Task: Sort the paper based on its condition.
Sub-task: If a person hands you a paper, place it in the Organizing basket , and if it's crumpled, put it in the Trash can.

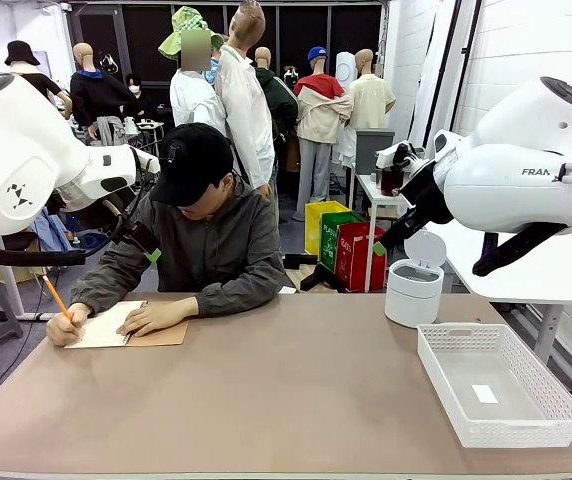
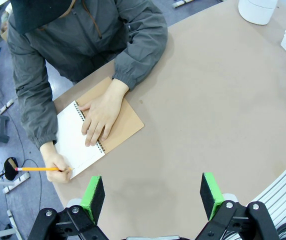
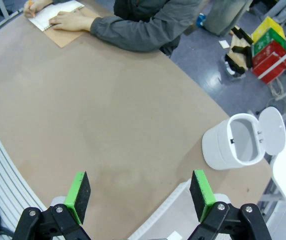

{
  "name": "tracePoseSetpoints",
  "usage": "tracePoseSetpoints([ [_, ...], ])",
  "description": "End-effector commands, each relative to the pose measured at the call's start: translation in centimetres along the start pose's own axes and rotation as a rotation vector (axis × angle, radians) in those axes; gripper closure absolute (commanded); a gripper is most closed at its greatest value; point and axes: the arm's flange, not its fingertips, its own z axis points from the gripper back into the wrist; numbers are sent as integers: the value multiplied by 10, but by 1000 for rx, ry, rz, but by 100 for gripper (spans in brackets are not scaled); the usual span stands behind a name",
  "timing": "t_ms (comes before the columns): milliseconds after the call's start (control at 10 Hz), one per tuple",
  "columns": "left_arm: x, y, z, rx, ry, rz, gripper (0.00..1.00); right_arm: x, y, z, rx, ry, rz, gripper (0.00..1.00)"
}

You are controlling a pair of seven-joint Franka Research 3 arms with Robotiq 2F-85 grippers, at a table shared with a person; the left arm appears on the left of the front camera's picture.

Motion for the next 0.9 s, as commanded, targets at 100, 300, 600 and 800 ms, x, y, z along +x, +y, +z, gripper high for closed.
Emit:
tracePoseSetpoints([
  [100,2,0,1,0,2,0,0,0,0,0,2,0,0,0],
  [300,2,0,1,0,2,0,0,0,0,0,2,0,0,0],
  [600,2,0,1,0,2,0,0,0,0,0,2,0,0,0],
  [800,2,0,1,0,2,0,0,0,0,0,2,0,0,0],
])
